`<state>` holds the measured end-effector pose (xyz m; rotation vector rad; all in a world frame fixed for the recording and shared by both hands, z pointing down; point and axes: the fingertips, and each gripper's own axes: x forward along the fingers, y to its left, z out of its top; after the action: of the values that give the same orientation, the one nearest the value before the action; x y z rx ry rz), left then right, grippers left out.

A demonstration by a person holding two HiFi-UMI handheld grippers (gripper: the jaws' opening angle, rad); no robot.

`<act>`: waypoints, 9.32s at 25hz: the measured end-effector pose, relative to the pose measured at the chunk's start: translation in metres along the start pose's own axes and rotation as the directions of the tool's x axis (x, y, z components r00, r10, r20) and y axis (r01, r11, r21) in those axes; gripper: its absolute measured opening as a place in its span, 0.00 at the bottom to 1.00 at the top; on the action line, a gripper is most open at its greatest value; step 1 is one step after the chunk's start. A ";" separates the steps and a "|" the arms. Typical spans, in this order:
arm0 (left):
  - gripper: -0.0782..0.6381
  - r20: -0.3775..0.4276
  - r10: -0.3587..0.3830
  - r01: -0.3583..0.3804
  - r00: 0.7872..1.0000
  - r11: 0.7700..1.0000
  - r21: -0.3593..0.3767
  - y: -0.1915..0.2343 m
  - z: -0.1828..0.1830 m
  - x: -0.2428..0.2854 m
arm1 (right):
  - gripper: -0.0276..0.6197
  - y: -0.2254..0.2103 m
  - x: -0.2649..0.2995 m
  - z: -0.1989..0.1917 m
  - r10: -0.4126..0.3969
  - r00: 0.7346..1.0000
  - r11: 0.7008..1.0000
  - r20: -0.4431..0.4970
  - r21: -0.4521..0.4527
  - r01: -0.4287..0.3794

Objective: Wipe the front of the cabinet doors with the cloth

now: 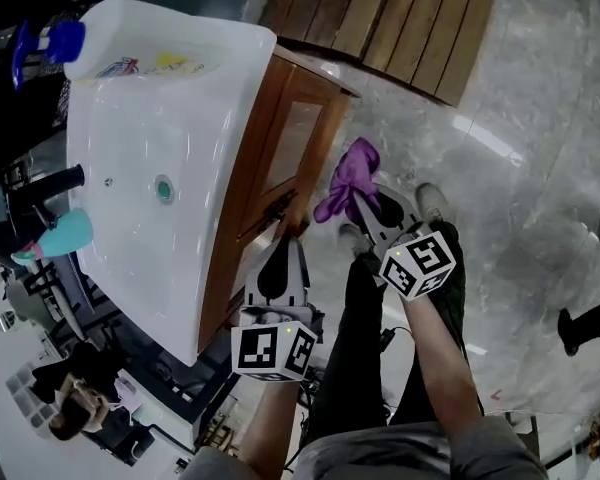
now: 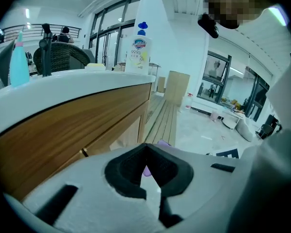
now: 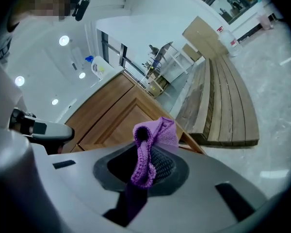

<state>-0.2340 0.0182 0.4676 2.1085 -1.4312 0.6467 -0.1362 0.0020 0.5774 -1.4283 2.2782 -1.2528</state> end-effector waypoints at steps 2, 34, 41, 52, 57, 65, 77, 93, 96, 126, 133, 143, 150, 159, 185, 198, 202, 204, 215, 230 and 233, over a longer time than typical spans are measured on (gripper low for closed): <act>0.12 0.007 0.010 -0.010 1.000 1.000 -0.008 -0.003 0.004 -0.002 | 0.13 0.007 -0.003 0.008 0.017 1.000 1.000 0.006 -0.004 -0.017; 0.12 -0.061 0.003 0.001 0.998 0.999 0.051 0.026 0.002 0.006 | 0.12 0.087 0.080 0.046 0.208 0.971 0.978 0.119 -0.050 -0.203; 0.12 -0.077 -0.014 0.018 0.997 0.999 0.049 0.023 -0.004 0.013 | 0.12 0.073 0.089 0.034 0.170 0.982 0.984 0.079 -0.068 -0.164; 0.12 -0.092 -0.017 0.022 0.996 0.999 0.048 0.021 -0.011 0.023 | 0.12 0.048 0.101 0.013 0.113 0.993 0.988 0.021 -0.107 -0.111; 0.12 -0.096 -0.025 0.030 0.995 0.998 0.047 0.018 -0.013 0.030 | 0.12 0.034 0.106 0.004 0.094 0.996 0.990 0.002 -0.107 -0.093; 0.12 -0.101 -0.033 0.037 0.994 0.998 0.043 0.023 -0.019 0.039 | 0.12 0.008 0.115 -0.019 0.042 0.998 0.993 -0.040 -0.106 -0.046; 0.12 -0.136 -0.050 0.060 0.989 0.996 0.065 0.026 -0.036 0.063 | 0.12 -0.036 0.130 -0.062 -0.051 0.987 0.994 -0.150 -0.105 0.035; 0.12 -0.213 -0.070 0.087 0.974 0.994 0.070 0.018 -0.065 0.093 | 0.12 -0.088 0.138 -0.111 -0.112 0.958 0.993 -0.263 -0.052 0.102; 0.12 -0.216 -0.068 0.085 0.974 0.994 0.070 0.016 -0.065 0.092 | 0.12 -0.097 0.135 -0.117 -0.136 0.947 0.990 -0.290 -0.059 0.124; 0.12 -0.076 -0.013 0.016 0.997 0.999 0.029 -0.031 0.007 0.034 | 0.12 -0.008 0.021 0.056 0.066 0.998 0.993 0.010 -0.094 -0.064; 0.12 -0.064 -0.012 0.013 0.998 1.000 0.025 -0.034 0.018 0.033 | 0.12 0.024 0.031 0.102 0.149 0.988 0.977 0.045 -0.159 -0.140; 0.12 -0.073 0.017 -0.016 0.997 1.000 0.020 -0.017 0.028 0.044 | 0.12 0.052 0.071 0.124 0.225 0.974 0.954 0.030 -0.210 -0.214; 0.12 -0.075 0.035 -0.035 0.997 0.999 0.007 -0.011 0.032 0.048 | 0.12 0.054 0.084 0.125 0.238 0.971 0.953 0.016 -0.199 -0.230; 0.12 -0.096 0.043 -0.045 0.994 0.999 -0.019 -0.011 0.022 0.056 | 0.12 0.050 0.096 0.129 0.219 0.976 0.960 0.006 -0.183 -0.214; 0.12 -0.139 0.007 -0.006 0.990 1.000 0.003 -0.007 0.009 0.085 | 0.12 -0.022 0.127 0.073 0.065 0.995 0.987 -0.075 -0.142 -0.075; 0.12 -0.166 -0.010 0.013 0.986 1.000 0.020 -0.003 -0.003 0.106 | 0.12 -0.070 0.147 0.030 -0.007 0.984 0.989 -0.180 -0.144 -0.019; 0.12 -0.165 -0.005 0.009 0.986 1.000 0.022 -0.007 -0.002 0.110 | 0.12 -0.083 0.152 0.019 -0.024 0.974 0.988 -0.226 -0.153 -0.011; 0.12 -0.163 -0.007 0.012 0.987 1.000 0.025 -0.010 -0.002 0.113 | 0.12 -0.090 0.155 0.011 -0.034 0.965 0.988 -0.260 -0.156 -0.007; 0.12 -0.162 -0.004 0.009 0.987 1.000 0.029 -0.019 -0.009 0.118 | 0.12 -0.113 0.163 -0.010 -0.071 0.914 0.968 -0.399 -0.247 -0.032; 0.12 -0.134 0.025 -0.025 0.991 1.000 0.006 -0.025 -0.008 0.105 | 0.12 -0.137 0.127 -0.020 -0.092 0.911 0.991 -0.402 -0.125 0.045; 0.12 -0.128 0.022 -0.022 0.992 1.000 0.003 -0.030 -0.005 0.096 | 0.12 -0.128 0.112 -0.005 -0.086 0.925 0.991 -0.371 -0.123 0.043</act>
<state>-0.1747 -0.0361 0.5284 2.0160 -1.3855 0.7775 -0.1127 -0.1091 0.7041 -1.4100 2.6024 -1.5589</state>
